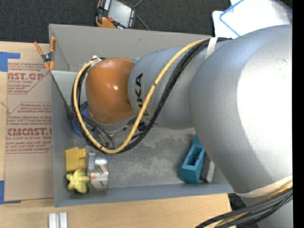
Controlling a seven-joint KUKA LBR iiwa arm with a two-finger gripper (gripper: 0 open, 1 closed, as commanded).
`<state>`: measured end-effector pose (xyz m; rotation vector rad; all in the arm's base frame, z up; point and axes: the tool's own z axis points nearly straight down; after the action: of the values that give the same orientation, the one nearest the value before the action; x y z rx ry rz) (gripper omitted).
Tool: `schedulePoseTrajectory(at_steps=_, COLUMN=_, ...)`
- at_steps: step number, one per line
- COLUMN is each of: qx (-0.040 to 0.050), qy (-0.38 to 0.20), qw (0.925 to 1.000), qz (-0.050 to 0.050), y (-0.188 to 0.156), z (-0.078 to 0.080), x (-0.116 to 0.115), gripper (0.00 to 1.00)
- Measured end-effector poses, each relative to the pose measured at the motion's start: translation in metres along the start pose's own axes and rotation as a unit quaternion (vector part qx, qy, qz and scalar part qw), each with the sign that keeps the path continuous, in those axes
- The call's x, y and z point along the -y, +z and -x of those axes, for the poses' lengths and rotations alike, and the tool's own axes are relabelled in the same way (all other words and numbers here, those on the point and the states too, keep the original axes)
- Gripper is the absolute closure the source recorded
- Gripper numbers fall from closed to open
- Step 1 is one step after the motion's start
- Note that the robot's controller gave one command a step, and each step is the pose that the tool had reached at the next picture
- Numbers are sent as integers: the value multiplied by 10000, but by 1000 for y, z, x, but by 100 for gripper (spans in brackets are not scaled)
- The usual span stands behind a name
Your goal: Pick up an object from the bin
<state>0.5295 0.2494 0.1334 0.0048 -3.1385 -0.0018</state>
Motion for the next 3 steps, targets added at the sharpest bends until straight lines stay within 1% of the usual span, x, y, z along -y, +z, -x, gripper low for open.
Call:
schedulePoseTrajectory(at_steps=1, qx=40, qy=15, qw=10000, qz=14, y=-5, z=2, x=1, gripper=0)
schedulePoseTrajectory(at_steps=2, qx=101, qy=-443, qw=9990, qz=33, y=7, z=5, x=2, gripper=0)
schedulePoseTrajectory(at_steps=3, qx=73, qy=-1724, qw=9850, qz=20, y=24, z=-15, x=1, gripper=0)
